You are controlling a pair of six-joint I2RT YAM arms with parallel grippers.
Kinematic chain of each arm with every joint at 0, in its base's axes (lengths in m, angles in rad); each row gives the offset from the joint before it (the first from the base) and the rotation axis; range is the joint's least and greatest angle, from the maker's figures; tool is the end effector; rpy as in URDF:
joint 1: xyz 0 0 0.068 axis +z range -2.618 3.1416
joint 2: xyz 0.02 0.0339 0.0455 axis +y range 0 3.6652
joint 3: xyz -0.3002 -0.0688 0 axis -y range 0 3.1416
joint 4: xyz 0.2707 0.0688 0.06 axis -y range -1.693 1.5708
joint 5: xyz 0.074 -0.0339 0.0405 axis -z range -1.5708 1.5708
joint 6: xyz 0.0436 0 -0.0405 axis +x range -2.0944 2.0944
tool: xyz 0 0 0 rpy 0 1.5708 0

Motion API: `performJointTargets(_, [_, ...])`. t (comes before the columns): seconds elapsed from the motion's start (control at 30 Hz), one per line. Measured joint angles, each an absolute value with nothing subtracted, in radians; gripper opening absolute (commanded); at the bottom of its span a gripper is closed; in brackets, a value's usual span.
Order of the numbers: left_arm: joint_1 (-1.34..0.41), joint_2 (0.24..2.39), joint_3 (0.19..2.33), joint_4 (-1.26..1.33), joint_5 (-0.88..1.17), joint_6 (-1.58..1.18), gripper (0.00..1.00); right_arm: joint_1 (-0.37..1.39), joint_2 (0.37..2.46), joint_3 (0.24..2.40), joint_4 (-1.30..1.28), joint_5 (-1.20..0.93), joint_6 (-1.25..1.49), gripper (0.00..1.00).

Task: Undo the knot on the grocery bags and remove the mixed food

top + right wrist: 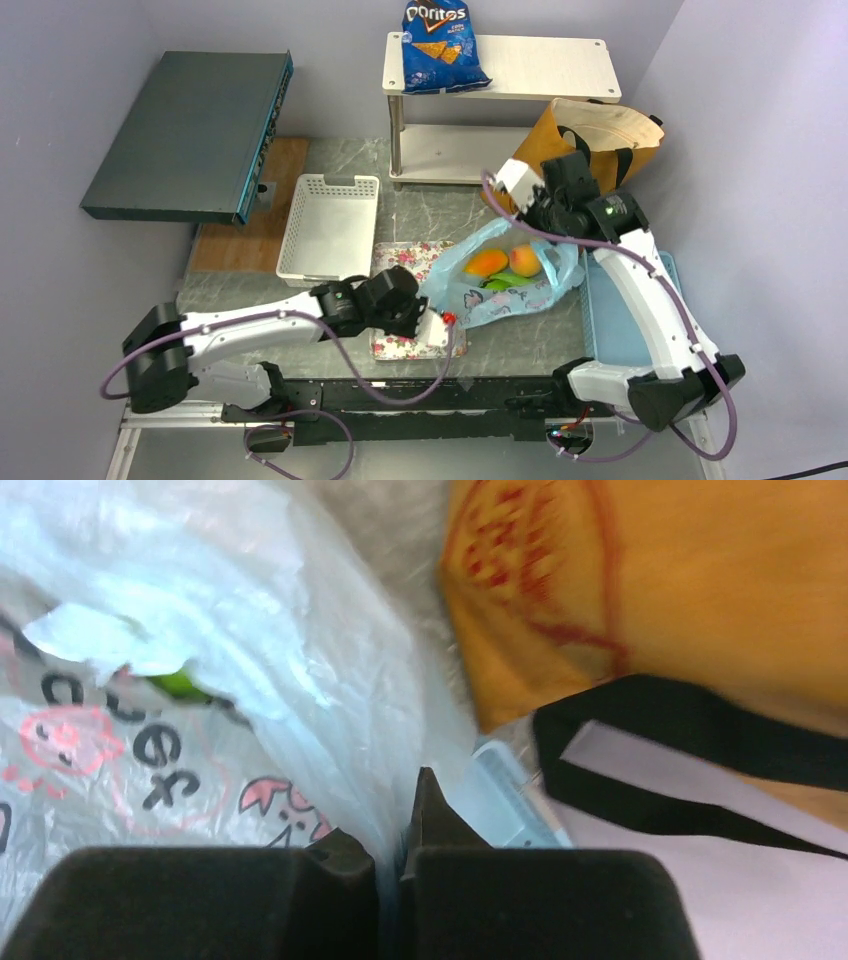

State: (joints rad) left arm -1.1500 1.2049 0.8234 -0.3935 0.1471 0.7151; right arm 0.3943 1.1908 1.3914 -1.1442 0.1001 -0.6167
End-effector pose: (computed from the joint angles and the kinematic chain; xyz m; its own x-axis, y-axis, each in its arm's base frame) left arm 0.1044 -0.2489 0.2668 0.4043 0.6845 -0.6067 0.9014 -0.1859 0.3910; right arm 0.2148 0.0847 0.4100 -0.4201 -0.7981 -0.4320 -0.7000 0.5879 -0.4054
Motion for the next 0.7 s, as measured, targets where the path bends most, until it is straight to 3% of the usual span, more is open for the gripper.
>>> performJointTargets(0.23, [-1.001, 1.42, 1.06, -0.28, 0.039, 0.653, 0.0, 0.221, 1.356, 1.735, -1.04, -0.02, -0.53, 0.0])
performJointTargets(0.47, [-0.995, 1.248, 0.95, -0.218, 0.136, 0.749, 0.0, 0.178, 1.186, 1.593, -1.067, -0.213, -0.54, 0.0])
performJointTargets(0.5, [-1.0, 1.24, 0.944, -0.255, 0.161, 0.77, 0.03, 0.18, 1.148, 1.545, -1.083, -0.239, -0.547, 0.0])
performJointTargets(0.63, [-1.011, 1.256, 0.94, -0.447, 0.26, 0.849, 0.44, 0.191, 1.014, 1.325, -1.181, -0.314, -0.59, 0.0])
performJointTargets(0.7, [-1.011, 1.27, 0.945, -0.546, 0.293, 0.875, 0.57, 0.203, 0.994, 1.274, -1.219, -0.329, -0.603, 0.0])
